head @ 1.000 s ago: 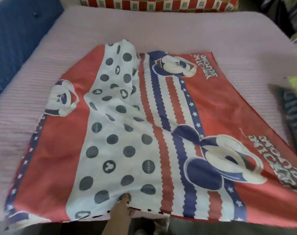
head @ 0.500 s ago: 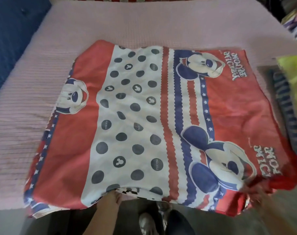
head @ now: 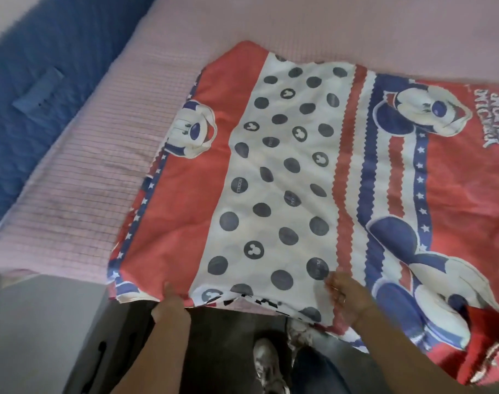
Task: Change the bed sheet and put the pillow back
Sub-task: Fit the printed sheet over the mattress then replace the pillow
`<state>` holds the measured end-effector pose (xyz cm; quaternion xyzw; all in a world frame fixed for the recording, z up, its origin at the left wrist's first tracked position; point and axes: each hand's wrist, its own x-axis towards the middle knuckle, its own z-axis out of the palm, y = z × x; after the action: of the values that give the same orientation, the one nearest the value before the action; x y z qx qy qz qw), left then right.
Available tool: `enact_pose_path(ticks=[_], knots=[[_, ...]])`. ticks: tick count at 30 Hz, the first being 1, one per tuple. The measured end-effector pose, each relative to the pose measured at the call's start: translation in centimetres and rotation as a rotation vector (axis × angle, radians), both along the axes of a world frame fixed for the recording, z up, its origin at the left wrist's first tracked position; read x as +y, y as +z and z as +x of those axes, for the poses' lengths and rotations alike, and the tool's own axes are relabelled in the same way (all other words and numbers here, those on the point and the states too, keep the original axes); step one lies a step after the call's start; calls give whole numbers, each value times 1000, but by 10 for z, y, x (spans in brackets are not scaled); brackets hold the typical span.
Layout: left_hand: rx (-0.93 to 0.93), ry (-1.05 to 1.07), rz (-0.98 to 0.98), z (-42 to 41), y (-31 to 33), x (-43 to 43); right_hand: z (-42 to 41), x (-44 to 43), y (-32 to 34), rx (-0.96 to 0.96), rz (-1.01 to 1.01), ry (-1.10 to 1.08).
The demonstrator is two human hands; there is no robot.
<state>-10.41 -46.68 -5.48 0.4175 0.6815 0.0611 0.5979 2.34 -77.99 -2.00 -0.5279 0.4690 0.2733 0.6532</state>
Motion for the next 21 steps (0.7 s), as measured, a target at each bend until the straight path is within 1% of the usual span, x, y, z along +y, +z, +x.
enact_pose_path(ticks=[2, 3, 6, 7, 9, 11, 14, 15, 18, 21], knots=[[16, 81, -32, -2, 0, 21, -6, 28, -6, 11, 25, 191], [25, 132, -31, -5, 0, 33, -9, 44, -3, 2, 48, 243], [-30, 269, -66, -12, 0, 64, -12, 73, -10, 20, 124, 314], [-26, 295, -63, -13, 1, 72, -13, 81, -11, 23, 148, 319], [39, 349, -84, -20, 0, 89, -14, 90, -15, 21, 156, 340], [137, 317, -33, -24, -3, 102, -12, 96, -17, 19, 136, 388], [260, 154, 79, -34, -4, 112, -10, 98, -27, 21, 114, 437], [259, 127, 91, -38, -6, 115, -9, 98, -28, 21, 109, 448], [192, -78, 186, -50, -21, 126, -8, 97, -42, 24, 99, 467], [112, -41, 123, -53, -22, 135, -8, 96, -52, 9, 97, 482]])
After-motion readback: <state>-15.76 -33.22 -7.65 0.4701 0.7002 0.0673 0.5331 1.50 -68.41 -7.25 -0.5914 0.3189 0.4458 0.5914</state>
